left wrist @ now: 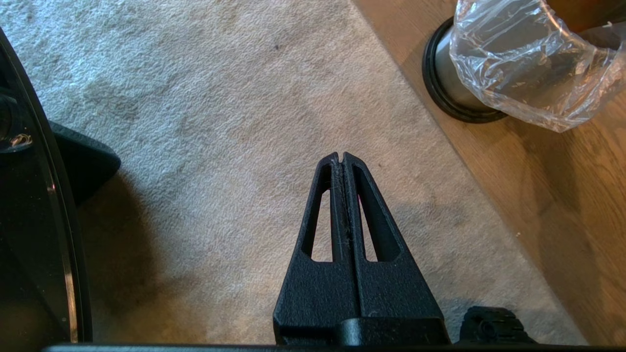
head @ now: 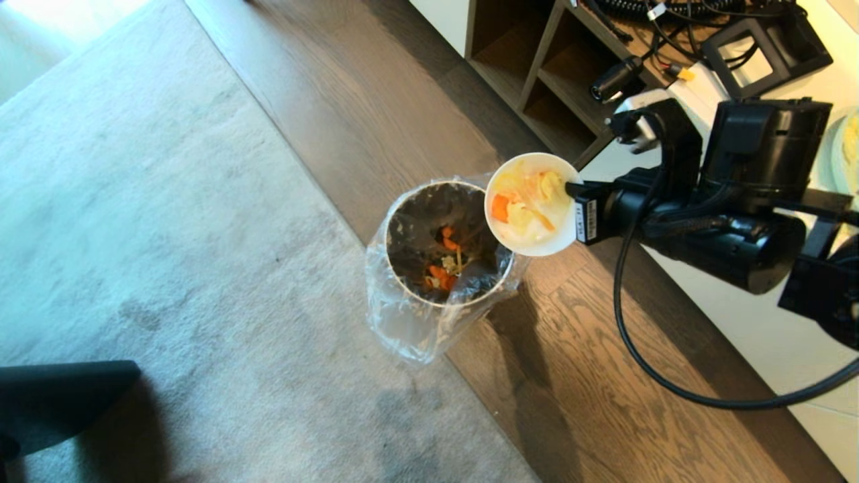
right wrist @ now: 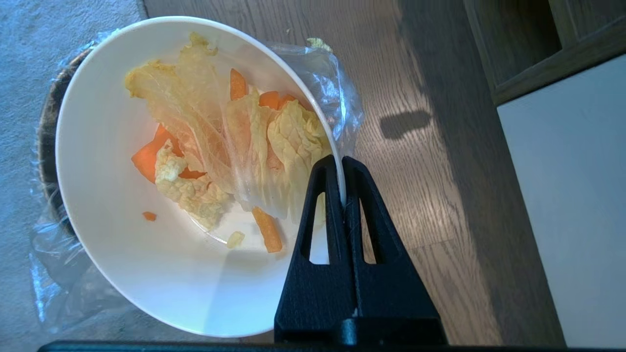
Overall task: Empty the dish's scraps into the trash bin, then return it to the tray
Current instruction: Move the bowl over the trash can
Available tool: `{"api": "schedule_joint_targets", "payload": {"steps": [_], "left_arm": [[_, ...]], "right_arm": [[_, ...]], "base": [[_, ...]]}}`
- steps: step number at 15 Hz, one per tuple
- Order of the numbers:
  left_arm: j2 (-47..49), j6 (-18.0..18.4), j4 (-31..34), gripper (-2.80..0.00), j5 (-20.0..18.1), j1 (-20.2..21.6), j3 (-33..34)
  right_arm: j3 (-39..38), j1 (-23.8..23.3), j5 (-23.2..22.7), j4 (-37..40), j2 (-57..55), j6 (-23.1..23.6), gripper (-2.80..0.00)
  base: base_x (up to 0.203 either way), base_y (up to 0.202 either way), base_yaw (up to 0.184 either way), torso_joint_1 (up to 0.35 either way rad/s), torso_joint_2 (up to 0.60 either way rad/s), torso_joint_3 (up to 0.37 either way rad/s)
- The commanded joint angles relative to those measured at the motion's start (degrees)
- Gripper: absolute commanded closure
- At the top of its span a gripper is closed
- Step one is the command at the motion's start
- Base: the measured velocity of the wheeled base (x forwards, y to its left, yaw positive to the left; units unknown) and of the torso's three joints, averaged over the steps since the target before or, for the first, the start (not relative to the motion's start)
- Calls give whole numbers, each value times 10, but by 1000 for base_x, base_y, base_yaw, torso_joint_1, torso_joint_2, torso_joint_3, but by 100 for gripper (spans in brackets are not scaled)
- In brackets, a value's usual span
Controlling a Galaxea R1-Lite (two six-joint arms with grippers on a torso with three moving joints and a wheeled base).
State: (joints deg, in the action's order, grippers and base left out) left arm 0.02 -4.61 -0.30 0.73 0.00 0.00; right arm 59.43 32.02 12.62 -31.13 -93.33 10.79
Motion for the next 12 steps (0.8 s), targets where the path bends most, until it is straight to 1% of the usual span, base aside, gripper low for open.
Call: {"api": "schedule_joint_targets", "payload": {"steps": [1,5,7,10,12], "left_arm": [[0,0,0,0,0,0,0],[0,0,0,0,0,0,0],[0,0,0,0,0,0,0],[0,0,0,0,1,0,0],[0,0,0,0,0,0,0]], "right_arm": [[1,1,0,-43,-21,36,0],[1,2,0,-138,-48,116,0],[0,5,-1,-172,-58,145,0],[-4,18,-3,-220,-69,177,0],[-12,35,-1,-244,-71,183,0]], "base": [[0,0,0,0,0,0],[0,0,0,0,0,0],[0,0,0,0,0,0],[0,0,0,0,0,0],[0,0,0,0,0,0]]}}
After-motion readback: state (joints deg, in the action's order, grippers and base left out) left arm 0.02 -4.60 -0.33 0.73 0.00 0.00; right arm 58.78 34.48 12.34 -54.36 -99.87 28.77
